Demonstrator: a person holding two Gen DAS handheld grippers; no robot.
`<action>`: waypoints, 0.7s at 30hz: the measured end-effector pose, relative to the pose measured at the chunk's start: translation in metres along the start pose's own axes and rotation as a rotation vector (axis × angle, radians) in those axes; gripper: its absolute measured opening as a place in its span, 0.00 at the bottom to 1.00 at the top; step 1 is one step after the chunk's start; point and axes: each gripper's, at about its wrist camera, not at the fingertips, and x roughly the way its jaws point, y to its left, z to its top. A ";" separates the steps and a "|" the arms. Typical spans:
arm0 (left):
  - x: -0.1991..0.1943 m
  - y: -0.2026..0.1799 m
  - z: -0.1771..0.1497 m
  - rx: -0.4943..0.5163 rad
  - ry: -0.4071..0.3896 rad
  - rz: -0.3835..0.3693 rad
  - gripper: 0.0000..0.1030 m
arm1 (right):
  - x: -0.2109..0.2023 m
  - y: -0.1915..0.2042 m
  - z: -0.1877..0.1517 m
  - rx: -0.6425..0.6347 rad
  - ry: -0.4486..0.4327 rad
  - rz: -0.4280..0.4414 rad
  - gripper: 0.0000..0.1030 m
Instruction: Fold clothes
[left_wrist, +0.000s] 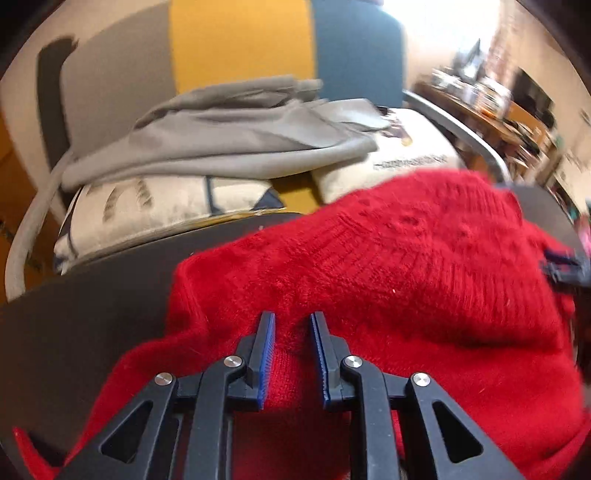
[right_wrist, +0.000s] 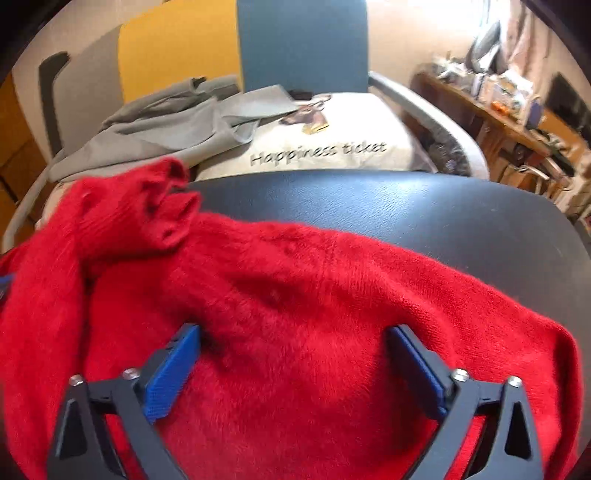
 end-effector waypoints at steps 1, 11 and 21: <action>-0.006 0.004 0.001 -0.018 0.007 0.014 0.25 | -0.010 0.000 -0.003 -0.003 0.015 0.041 0.76; -0.110 -0.014 -0.141 -0.202 0.046 -0.456 0.29 | -0.168 0.003 -0.164 0.187 0.005 0.503 0.76; -0.090 -0.112 -0.194 -0.455 0.237 -0.888 0.50 | -0.204 0.016 -0.288 0.447 -0.082 0.596 0.77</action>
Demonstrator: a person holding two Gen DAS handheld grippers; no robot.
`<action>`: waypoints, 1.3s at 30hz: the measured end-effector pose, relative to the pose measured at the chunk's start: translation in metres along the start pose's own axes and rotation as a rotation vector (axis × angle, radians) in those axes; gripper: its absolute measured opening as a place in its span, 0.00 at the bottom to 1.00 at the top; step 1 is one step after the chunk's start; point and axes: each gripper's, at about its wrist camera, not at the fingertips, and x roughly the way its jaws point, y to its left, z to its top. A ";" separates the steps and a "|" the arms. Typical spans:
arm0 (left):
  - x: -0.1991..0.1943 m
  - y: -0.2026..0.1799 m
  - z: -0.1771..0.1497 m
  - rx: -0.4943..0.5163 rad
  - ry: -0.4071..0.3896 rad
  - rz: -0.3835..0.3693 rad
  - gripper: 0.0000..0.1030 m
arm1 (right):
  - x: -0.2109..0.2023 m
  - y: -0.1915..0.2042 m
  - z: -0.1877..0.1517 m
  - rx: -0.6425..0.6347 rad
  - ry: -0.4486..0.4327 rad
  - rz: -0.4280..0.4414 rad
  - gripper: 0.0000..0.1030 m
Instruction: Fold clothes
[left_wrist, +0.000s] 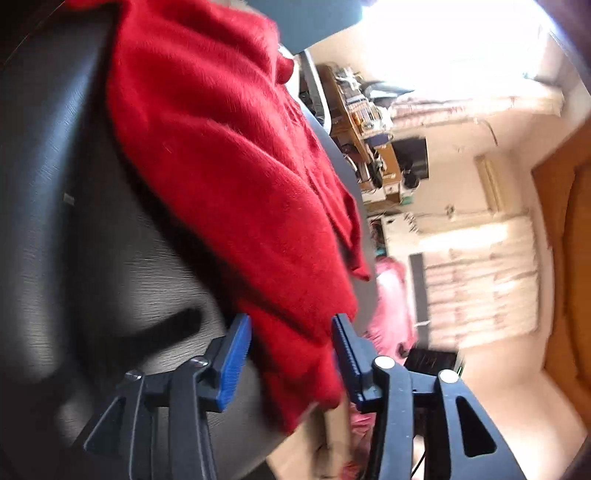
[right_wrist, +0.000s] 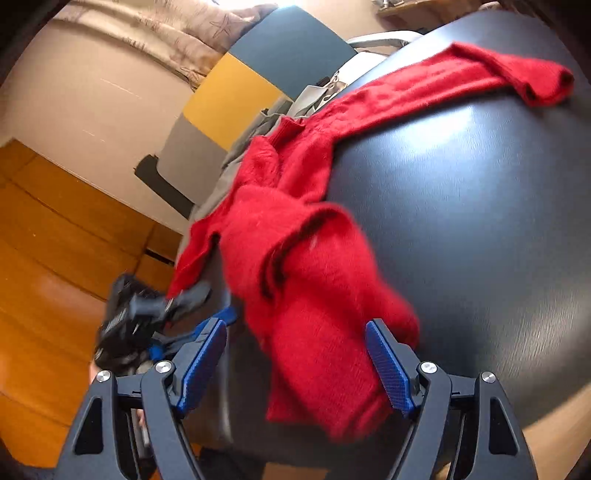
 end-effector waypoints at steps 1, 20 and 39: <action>0.003 0.000 0.003 -0.020 -0.011 0.008 0.51 | 0.000 0.002 -0.003 -0.016 0.002 -0.010 0.78; -0.039 -0.026 0.010 -0.020 -0.129 0.038 0.05 | 0.002 0.004 -0.023 -0.134 -0.007 -0.044 0.86; -0.130 0.046 -0.030 -0.004 -0.147 0.067 0.40 | 0.003 0.056 -0.051 -0.273 0.089 -0.117 0.88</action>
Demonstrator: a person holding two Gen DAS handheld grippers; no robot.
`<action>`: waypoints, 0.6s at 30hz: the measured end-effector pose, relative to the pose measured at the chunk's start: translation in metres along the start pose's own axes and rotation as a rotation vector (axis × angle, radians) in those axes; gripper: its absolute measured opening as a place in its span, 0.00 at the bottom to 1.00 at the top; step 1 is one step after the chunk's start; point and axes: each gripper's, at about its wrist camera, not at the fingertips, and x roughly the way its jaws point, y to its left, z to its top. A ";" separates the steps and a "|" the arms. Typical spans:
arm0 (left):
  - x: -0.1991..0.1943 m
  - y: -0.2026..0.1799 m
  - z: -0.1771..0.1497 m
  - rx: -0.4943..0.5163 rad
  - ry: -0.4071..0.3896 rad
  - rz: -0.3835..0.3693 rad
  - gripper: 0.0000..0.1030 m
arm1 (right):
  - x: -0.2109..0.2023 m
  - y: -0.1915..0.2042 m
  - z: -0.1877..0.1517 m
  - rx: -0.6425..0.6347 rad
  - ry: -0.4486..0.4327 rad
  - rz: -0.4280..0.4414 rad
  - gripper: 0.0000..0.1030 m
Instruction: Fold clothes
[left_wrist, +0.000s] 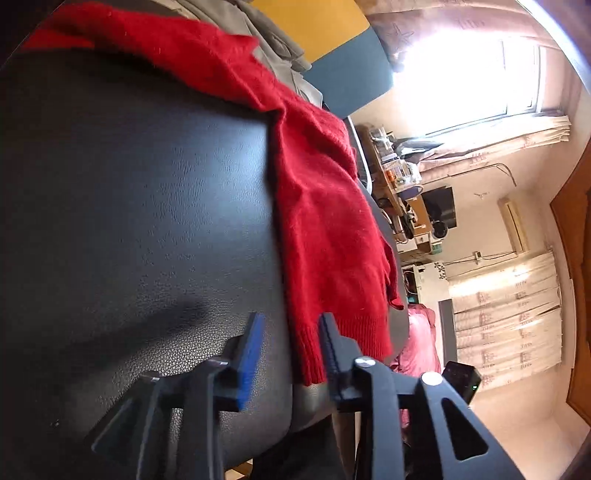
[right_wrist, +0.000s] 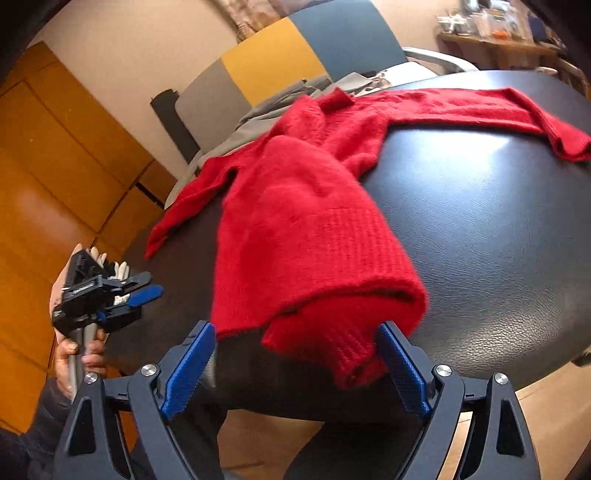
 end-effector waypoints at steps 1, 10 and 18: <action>0.003 0.002 -0.001 -0.001 0.004 -0.008 0.44 | 0.000 0.001 0.000 -0.001 0.003 -0.003 0.89; 0.048 -0.001 -0.018 -0.007 0.083 -0.029 0.61 | -0.001 -0.004 -0.006 0.052 0.003 -0.024 0.90; 0.080 -0.027 -0.013 -0.027 0.085 0.139 0.59 | 0.004 -0.009 -0.011 0.074 0.003 -0.018 0.92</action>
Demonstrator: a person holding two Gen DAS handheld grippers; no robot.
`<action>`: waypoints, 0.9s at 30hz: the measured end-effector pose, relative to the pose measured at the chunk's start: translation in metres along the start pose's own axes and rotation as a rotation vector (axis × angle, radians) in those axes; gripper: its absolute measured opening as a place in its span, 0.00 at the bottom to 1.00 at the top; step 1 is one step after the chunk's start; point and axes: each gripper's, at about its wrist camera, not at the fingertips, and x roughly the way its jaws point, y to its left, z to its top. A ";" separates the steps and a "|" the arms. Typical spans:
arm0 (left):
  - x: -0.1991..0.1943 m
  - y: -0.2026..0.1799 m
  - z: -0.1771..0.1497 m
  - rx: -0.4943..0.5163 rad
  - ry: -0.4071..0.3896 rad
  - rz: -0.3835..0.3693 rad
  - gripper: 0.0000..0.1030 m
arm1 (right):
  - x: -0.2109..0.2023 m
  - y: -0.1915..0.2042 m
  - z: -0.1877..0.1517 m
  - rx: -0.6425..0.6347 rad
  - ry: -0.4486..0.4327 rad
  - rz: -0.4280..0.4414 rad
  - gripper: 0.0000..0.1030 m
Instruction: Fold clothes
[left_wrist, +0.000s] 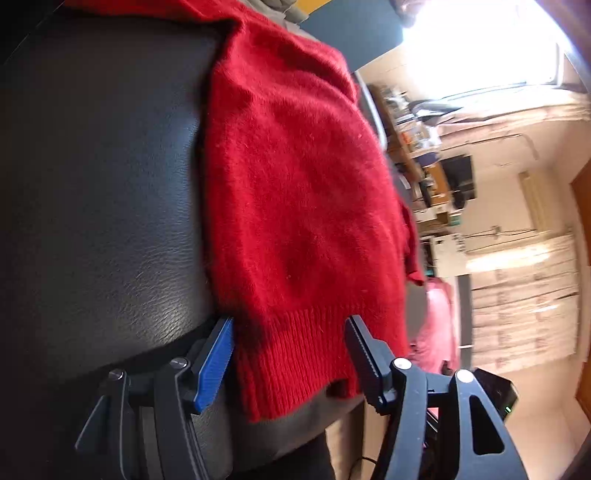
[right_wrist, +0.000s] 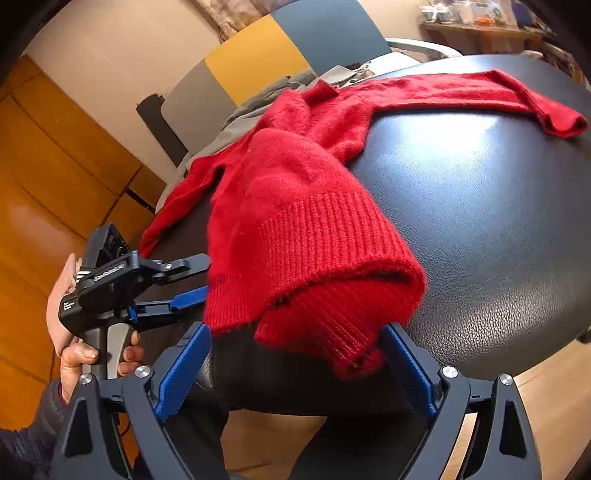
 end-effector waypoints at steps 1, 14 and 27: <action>-0.001 0.001 0.001 -0.028 -0.014 0.005 0.59 | 0.000 -0.001 -0.001 0.006 -0.001 -0.001 0.92; -0.049 0.008 0.015 -0.093 -0.121 -0.119 0.05 | -0.012 -0.011 -0.001 0.048 -0.043 -0.022 0.92; -0.221 0.107 -0.009 -0.180 -0.453 0.004 0.00 | -0.002 -0.006 0.005 0.051 -0.049 -0.062 0.92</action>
